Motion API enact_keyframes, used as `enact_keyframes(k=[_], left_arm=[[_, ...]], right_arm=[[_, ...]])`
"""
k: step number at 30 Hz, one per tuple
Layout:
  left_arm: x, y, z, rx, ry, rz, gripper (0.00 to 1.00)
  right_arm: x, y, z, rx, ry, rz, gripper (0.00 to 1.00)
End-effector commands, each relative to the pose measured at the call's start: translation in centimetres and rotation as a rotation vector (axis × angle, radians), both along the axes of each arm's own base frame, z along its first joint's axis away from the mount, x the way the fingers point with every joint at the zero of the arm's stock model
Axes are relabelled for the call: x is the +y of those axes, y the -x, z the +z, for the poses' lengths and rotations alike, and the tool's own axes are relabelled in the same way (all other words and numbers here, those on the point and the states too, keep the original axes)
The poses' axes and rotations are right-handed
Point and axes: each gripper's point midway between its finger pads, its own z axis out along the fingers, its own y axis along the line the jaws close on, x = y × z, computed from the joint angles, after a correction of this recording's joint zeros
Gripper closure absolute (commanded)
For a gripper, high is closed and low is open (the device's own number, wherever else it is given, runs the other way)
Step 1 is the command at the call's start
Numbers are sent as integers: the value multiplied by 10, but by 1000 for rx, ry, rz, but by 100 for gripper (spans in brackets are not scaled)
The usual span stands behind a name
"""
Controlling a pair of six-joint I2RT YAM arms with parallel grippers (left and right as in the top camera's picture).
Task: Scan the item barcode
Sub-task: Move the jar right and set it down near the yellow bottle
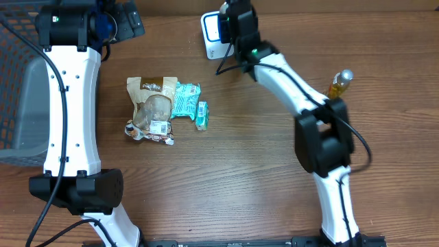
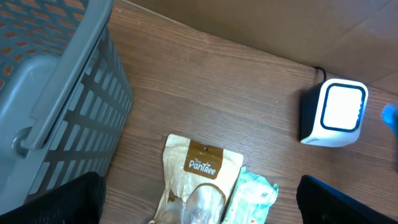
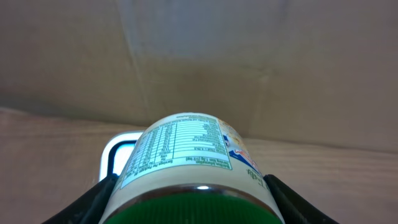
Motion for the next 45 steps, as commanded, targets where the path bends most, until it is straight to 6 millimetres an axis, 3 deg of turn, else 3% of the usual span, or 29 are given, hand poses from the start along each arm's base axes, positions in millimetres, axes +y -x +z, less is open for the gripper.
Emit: enact_keyframes(k=[1,4,11,16,25,35,38,42,45], left_arm=[[0,0,10,-26,1,3,0],[0,0,10,-26,1,3,1],[0,0,10,-26,1,3,1],[0,0,10,-26,1,3,1],[0,0,10,-26,1,3,1],[0,0,10,-26,1,3,0],[0,0,10,-27,1,3,0],[0,0,10,-26,1,3,0],[0,0,10,-27,1,3,1]], right_arm=[[-19,32,82,-32,-52,-51,74],[-39,72,65,159,-24,-96,73],[-79,170,-7,648,116,-172,72],[-103,210,-52,835,175,-256,73],[-138,250,-117,1002,247,-314,68],[-169,278,-152,1134,188,-376,62],[-176,282,-160,1150,158,-393,36],[-175,282,-164,1164,110,-390,21],[-174,281,-164,1161,111,-385,18]])
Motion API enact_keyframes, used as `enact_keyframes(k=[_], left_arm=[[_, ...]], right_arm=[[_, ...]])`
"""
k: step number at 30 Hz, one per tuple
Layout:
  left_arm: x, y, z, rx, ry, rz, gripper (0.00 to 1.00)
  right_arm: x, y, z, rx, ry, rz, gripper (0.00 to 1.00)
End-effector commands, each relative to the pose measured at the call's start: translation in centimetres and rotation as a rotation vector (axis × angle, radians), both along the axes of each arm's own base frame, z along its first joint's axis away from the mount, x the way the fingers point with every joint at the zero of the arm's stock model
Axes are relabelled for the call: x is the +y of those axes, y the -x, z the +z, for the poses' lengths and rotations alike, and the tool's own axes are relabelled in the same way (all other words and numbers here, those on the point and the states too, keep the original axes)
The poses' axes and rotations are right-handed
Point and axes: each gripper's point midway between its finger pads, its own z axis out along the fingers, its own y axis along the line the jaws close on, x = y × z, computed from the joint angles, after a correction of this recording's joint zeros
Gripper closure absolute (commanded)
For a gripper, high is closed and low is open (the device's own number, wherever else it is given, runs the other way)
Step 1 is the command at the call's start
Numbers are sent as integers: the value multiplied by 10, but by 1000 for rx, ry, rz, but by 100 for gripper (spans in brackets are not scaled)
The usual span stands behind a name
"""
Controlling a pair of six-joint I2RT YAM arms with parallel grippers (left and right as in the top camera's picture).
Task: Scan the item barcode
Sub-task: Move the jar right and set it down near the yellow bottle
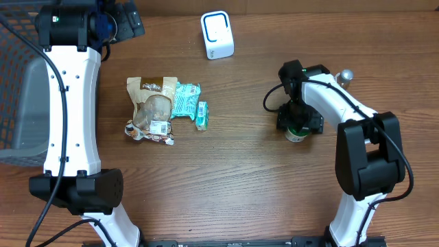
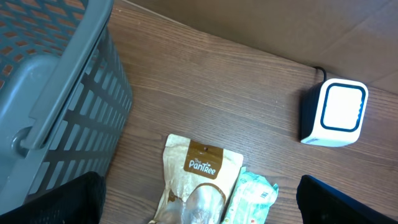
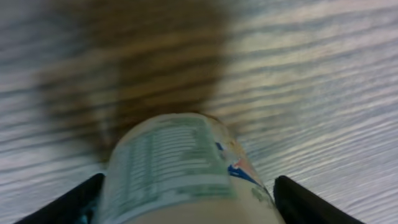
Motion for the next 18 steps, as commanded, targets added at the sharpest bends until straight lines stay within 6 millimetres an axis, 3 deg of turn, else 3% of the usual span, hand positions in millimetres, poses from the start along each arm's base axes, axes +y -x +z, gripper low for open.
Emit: enact_keyframes(k=[1,5,11,14,18], left_arm=[[0,0,10,-27,1,3,0],[0,0,10,-27,1,3,0],[0,0,10,-27,1,3,1],[0,0,10,-26,1,3,0],[0,0,10,-26,1,3,0]], right_arm=[[3,0,0,2,-16,-6,16],[6,-14,25,-27,-23,-6,11],[23,-54,94,-163,-82,-1,4],[51,-58,100,-173,-218,18,0],[79,-52,93,-141,-349,51,0]])
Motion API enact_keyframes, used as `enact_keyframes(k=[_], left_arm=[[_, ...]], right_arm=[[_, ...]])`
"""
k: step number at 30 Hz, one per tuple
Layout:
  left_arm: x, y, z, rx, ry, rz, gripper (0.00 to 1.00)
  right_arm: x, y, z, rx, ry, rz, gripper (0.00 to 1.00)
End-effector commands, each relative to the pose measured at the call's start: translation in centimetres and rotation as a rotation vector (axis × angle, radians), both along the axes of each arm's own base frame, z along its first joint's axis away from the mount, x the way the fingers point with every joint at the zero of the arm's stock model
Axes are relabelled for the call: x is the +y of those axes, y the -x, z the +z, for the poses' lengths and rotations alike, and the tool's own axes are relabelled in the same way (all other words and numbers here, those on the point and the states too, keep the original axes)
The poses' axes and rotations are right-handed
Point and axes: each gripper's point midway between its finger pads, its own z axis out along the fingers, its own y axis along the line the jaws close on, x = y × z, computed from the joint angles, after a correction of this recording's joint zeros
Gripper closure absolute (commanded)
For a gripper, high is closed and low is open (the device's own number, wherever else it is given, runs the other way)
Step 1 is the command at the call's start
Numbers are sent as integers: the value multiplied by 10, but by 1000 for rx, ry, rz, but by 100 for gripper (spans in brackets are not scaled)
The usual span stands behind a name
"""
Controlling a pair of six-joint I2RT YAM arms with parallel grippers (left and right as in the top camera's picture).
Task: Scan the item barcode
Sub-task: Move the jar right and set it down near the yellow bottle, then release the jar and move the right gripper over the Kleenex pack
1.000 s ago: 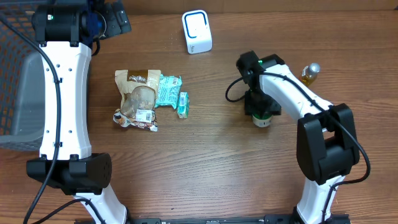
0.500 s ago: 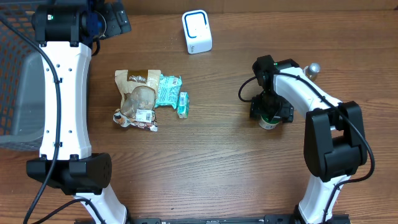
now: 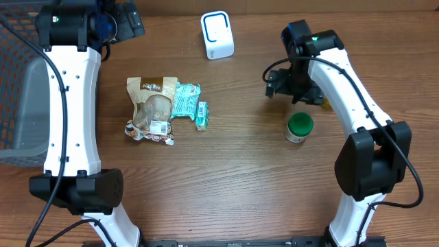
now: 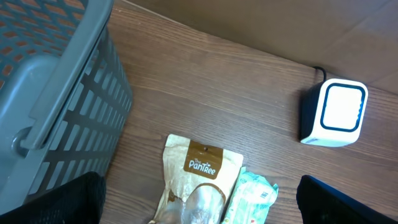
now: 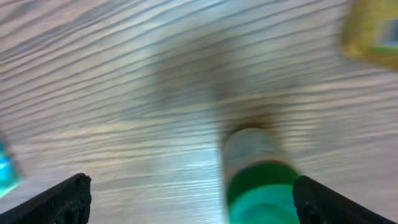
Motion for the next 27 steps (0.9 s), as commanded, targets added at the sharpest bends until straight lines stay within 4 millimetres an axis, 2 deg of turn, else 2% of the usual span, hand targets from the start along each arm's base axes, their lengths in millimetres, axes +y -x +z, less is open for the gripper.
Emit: enact_keyframes(k=[1,7,12,15,21,27], left_arm=[[0,0,10,-27,0,3,0],[0,0,10,-27,1,3,0],[0,0,10,-26,1,3,0],[0,0,10,-27,1,3,1],[0,0,10,-26,1,3,0],[0,0,10,-27,1,3,0]], right_arm=[[34,13,-3,44,-144,51,0],[42,35,-33,111,-124,71,0],[38,51,-53,160,-107,71,0],[28,54,-58,175,-74,59,0],[-8,55,-58,181,76,-39,0],[-24,55,-58,186,117,-59,0]])
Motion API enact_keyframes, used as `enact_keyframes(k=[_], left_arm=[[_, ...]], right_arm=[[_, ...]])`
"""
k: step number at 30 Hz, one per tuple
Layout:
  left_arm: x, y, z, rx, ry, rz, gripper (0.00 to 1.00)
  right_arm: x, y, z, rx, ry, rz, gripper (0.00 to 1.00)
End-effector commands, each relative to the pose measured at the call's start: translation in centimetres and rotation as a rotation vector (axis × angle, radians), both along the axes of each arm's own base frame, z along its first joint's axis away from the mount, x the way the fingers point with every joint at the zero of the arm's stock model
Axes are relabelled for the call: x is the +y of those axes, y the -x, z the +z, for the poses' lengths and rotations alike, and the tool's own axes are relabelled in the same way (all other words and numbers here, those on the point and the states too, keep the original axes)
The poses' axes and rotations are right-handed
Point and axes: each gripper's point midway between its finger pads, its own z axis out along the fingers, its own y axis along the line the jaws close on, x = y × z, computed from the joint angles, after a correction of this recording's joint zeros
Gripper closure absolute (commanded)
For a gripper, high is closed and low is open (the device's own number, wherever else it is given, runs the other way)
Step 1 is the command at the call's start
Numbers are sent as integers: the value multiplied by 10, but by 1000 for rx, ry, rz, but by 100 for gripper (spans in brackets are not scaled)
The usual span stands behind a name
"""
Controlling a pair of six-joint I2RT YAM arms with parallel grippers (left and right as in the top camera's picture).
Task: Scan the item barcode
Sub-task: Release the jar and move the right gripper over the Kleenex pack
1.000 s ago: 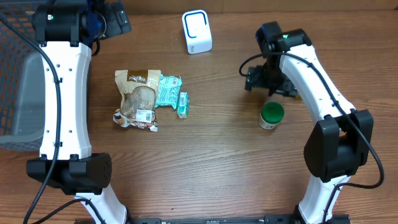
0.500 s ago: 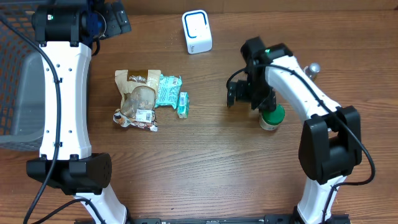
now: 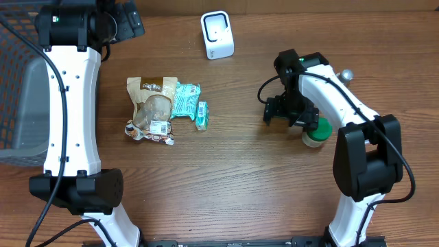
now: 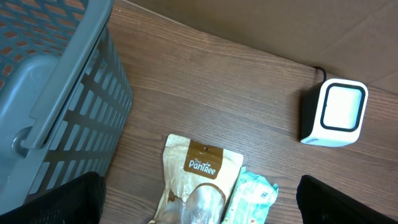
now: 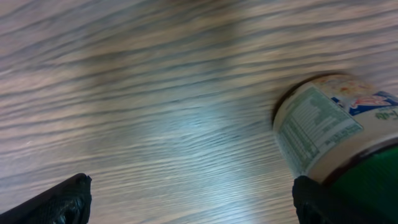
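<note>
A jar with a green lid (image 3: 316,130) and a printed label (image 5: 323,124) stands on the table at the right. My right gripper (image 3: 286,114) is open just left of it, low over the wood; in the right wrist view its right fingertip (image 5: 348,202) is against the jar and nothing lies between the fingers. The white barcode scanner (image 3: 217,34) sits at the back of the table, also in the left wrist view (image 4: 333,115). My left gripper (image 4: 199,214) hangs open high at the back left, holding nothing.
A brown PanTree bag (image 3: 152,110), a teal packet (image 3: 184,99) and a small teal item (image 3: 201,115) lie left of centre. A grey basket (image 4: 50,93) stands at the left edge. A yellow bottle (image 3: 341,79) stands behind the right arm.
My right gripper, still open, has come from farther back on the table down to the jar's left side. The jar now stands a little farther right. The left arm has not moved.
My right gripper first held the jar up in front of the scanner. Then it was over the right side of the table with the jar still in it. Then the jar stood alone and the gripper was open behind it; now it is beside the jar.
</note>
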Motion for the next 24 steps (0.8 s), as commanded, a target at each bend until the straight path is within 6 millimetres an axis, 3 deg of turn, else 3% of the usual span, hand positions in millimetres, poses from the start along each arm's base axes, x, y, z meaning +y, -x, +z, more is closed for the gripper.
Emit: enact_keyframes(k=[1,9,15,18,24], left_arm=[[0,0,10,-26,1,3,1],[0,0,10,-27,1,3,0],[0,0,10,-26,1,3,0],[0,0,10,-26,1,3,0],[0,0,10,-26,1,3,0]], right_arm=[[-16,-2,2,-15,65,-25,0],[-43,-4,4,-33,183,-102,0],[-46,-2,5,-27,199,-106,0],[-40,-2,6,-17,160,-97,0],[0,-6,13,-20,-59,-34,0]])
